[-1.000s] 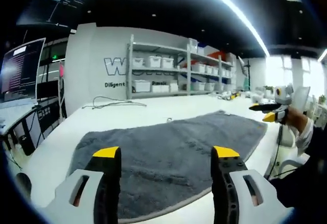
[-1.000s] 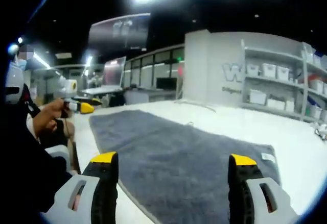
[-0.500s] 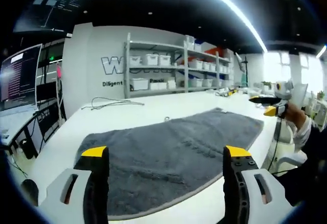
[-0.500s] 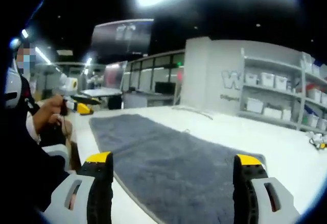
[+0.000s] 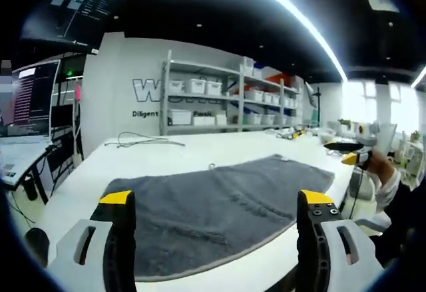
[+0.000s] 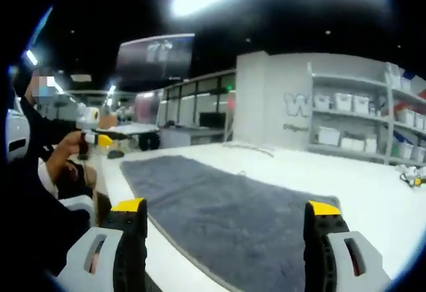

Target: Open the folded towel by lifting each exposed corner and separating the folded layers until the towel lies flat within the target outline without major curled edges

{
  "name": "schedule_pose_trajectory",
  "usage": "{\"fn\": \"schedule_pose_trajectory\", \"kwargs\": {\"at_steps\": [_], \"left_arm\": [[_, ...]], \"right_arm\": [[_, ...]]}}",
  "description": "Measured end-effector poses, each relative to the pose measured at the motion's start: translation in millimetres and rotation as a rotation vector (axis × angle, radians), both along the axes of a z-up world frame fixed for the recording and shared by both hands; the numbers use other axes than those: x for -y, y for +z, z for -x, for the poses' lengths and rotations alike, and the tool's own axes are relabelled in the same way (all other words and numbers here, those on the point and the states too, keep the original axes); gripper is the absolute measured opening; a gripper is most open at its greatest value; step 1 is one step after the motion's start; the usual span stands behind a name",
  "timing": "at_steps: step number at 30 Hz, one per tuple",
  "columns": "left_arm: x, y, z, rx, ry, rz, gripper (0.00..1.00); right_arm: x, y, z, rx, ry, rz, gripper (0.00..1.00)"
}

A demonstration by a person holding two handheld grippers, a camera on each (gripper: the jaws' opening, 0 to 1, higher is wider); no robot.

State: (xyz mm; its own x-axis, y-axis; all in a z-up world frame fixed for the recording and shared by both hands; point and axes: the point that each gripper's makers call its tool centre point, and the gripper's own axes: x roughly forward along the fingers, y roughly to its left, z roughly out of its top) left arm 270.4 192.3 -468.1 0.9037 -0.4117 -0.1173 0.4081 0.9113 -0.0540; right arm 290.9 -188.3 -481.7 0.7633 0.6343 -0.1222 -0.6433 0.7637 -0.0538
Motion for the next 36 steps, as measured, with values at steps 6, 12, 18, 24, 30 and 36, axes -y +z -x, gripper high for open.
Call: {"fn": "schedule_pose_trajectory", "kwargs": {"at_steps": [6, 12, 18, 24, 30, 36], "left_arm": [[-5, -2.3, 5.2, -0.024, 0.018, -0.033, 1.00], [-8, 4.3, 12.2, -0.010, 0.032, -0.041, 1.00], [-18, 7.1, 18.9, -0.007, 0.055, -0.057, 1.00], [-19, 7.6, 22.8, -0.008, 0.057, -0.078, 1.00], [-16, 3.9, 26.8, -0.008, 0.042, -0.090, 1.00], [-16, 4.5, 28.3, -0.007, 0.047, -0.083, 0.99]], "right_arm": [[6, 7.6, 7, 0.014, -0.010, 0.028, 0.99], [14, 8.3, 13, -0.006, -0.033, 0.043, 0.99], [21, 15.4, 18, -0.006, -0.048, 0.039, 0.99], [27, 17.5, 22, -0.004, -0.068, 0.065, 0.99], [34, 19.4, 26, 0.001, -0.074, 0.062, 0.99], [34, 20.0, 28, -0.002, -0.068, 0.065, 0.99]]}}
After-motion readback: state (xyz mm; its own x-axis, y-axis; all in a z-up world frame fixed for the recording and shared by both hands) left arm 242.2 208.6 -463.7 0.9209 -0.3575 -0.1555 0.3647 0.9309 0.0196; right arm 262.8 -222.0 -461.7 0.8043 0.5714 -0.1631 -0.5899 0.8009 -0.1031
